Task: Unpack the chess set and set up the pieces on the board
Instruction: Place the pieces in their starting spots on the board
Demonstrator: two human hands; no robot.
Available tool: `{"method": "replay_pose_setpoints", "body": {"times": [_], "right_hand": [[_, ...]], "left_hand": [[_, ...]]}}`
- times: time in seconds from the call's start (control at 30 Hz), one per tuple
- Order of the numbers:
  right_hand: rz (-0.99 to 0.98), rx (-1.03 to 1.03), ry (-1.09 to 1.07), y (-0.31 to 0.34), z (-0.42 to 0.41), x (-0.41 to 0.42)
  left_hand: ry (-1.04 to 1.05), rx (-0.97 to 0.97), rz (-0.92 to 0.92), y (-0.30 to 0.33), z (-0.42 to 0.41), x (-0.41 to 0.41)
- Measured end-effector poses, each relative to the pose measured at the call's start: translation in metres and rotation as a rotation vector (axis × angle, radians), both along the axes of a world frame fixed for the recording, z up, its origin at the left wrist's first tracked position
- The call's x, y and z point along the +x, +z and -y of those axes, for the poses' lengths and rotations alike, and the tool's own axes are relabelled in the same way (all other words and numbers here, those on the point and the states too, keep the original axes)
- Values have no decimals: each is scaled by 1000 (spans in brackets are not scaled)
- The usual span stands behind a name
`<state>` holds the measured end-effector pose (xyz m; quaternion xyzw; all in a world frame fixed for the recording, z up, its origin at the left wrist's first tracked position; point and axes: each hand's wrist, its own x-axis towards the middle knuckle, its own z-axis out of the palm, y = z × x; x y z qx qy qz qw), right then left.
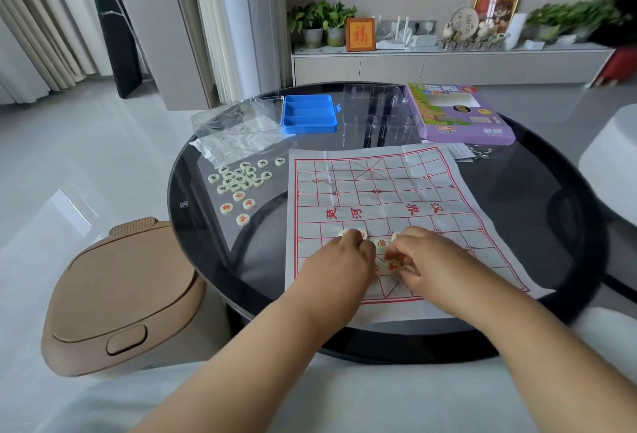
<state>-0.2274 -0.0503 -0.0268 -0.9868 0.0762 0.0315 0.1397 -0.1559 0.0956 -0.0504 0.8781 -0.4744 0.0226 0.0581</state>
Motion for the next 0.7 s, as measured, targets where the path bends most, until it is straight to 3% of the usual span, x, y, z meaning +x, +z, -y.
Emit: {"method": "replay_pose_setpoints", "body": {"times": [0.17,0.37,0.53,0.7], "right_hand": [[53,75,-18,17,-1,2],[168,116,111,36,-39,60],[165,119,210,23,-74,128],[106,86,277,6,-98,180]], "left_hand": [[96,-125,-86,14,-11,9],[428,-345,-42,24,-60,51],[673,-293,-38,14,-97,90],[658,-199,-114,0,-106,110]]}}
